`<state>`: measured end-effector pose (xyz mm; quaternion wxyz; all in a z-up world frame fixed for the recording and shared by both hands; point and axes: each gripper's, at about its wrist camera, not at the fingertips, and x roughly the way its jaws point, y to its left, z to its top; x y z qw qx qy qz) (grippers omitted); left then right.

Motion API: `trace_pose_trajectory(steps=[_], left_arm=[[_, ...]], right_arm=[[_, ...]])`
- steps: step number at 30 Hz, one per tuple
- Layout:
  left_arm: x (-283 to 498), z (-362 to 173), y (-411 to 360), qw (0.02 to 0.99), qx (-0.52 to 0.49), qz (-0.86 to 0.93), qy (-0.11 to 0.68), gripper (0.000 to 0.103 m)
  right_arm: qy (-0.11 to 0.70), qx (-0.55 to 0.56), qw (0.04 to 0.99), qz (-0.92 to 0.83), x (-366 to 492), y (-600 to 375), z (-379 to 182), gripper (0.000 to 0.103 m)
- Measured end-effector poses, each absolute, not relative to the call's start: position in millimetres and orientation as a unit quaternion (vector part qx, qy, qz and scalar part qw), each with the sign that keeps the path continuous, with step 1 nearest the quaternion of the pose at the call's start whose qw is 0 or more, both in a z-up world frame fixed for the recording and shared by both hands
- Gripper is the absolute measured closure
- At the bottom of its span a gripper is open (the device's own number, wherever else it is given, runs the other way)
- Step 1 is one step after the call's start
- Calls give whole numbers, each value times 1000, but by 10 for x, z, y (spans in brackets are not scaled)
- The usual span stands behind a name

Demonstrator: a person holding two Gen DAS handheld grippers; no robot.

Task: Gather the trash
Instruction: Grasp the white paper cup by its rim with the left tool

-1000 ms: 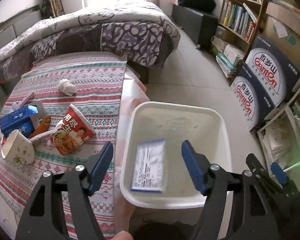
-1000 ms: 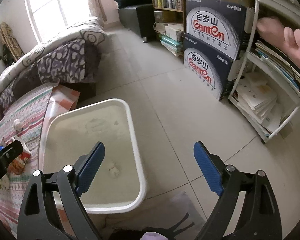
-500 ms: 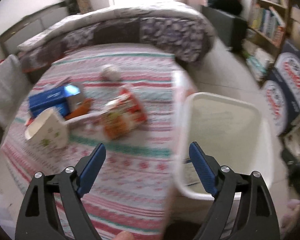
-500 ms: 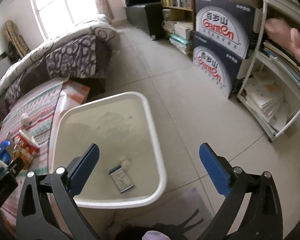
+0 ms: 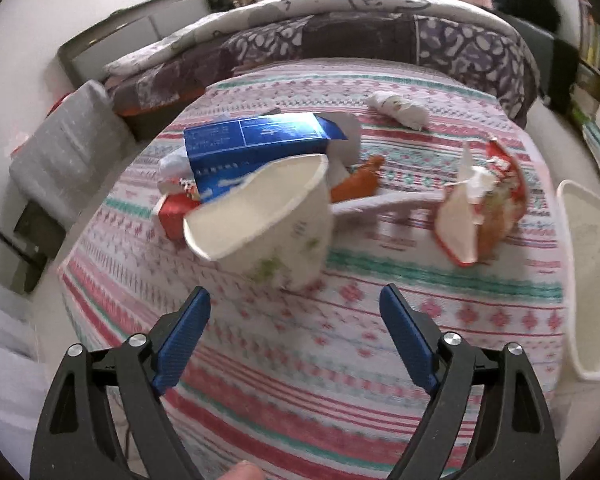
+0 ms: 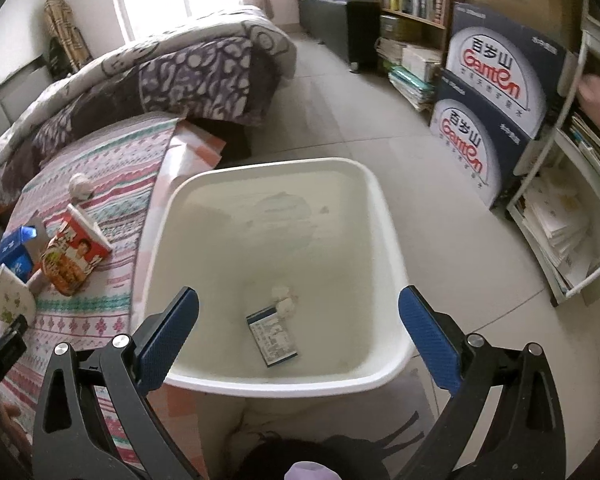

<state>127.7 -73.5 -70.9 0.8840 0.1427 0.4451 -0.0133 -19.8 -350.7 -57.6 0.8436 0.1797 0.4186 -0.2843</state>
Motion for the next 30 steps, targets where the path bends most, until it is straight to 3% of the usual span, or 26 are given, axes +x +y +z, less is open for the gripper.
trace_pose_trajectory(steps=[14,16,21,30], left_arm=[[1840,-815,-672,904,51,0,424,17],[1904,-816,-609,904,23,9,427,27],[1846,-747,-408,909,-9,-6,416,33],[1555,-569,42,917,-27,-9,398,33]], right_arm=[[427,148,856,-251,179,-3024,-519,7],[428,143,858,-245,250,-2957,-514,7],[431,143,862,-226,475,-2789,-508,7],[449,211,845,-200,1108,-2485,-532,7]])
